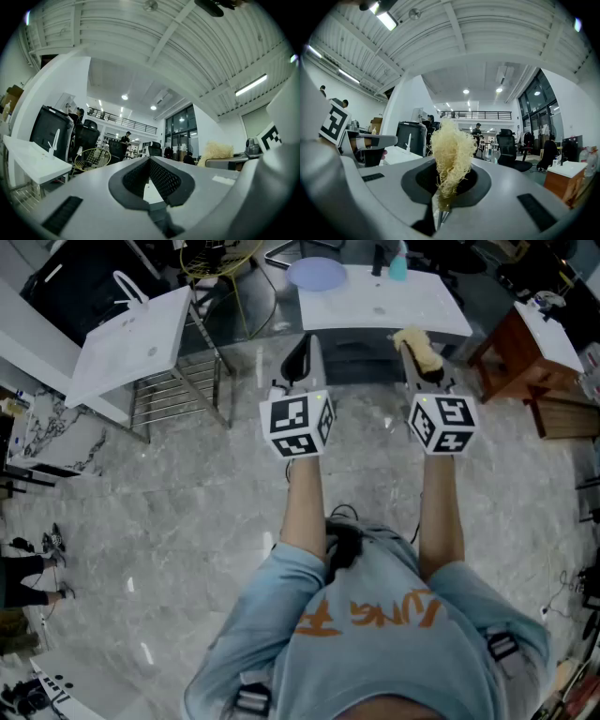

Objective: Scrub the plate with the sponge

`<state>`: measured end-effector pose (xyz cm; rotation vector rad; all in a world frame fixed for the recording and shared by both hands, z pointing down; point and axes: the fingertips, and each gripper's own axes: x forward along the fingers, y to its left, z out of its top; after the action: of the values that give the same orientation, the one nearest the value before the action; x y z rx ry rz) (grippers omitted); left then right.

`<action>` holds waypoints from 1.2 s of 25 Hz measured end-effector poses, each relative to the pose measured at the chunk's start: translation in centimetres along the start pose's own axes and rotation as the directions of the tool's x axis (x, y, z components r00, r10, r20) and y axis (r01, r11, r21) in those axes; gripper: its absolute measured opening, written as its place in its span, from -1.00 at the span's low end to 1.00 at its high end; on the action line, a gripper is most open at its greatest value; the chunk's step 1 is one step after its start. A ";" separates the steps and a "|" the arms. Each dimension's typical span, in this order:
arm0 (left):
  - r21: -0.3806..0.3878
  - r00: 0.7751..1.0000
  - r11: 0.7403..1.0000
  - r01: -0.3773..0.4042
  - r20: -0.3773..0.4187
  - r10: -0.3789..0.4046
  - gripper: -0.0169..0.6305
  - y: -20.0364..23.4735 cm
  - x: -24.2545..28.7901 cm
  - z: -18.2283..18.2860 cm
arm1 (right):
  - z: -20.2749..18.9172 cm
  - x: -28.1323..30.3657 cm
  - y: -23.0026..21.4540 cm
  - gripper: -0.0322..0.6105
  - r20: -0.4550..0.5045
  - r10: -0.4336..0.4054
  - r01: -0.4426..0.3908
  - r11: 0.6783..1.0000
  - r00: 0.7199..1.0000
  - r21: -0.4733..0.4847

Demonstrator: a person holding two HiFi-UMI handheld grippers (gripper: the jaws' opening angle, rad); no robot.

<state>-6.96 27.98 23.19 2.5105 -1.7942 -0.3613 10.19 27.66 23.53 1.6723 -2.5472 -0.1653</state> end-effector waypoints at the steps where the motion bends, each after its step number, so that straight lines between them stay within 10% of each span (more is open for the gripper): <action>1: -0.001 1.000 1.000 0.000 -0.001 0.000 -0.94 0.3 0.1 -0.1 | -0.1 0.2 0.2 -0.81 -0.001 0.000 0.000 1.000 1.000 -0.003; 30: 0.023 0.999 0.998 0.054 -0.002 -0.054 -0.94 4.4 4.6 1.5 | 1.7 3.6 -1.2 -0.80 0.049 -0.062 0.061 0.998 0.997 0.028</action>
<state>-9.97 22.39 21.67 2.5789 -1.7431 -0.3429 9.62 23.96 21.70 1.7795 -2.5453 -0.1798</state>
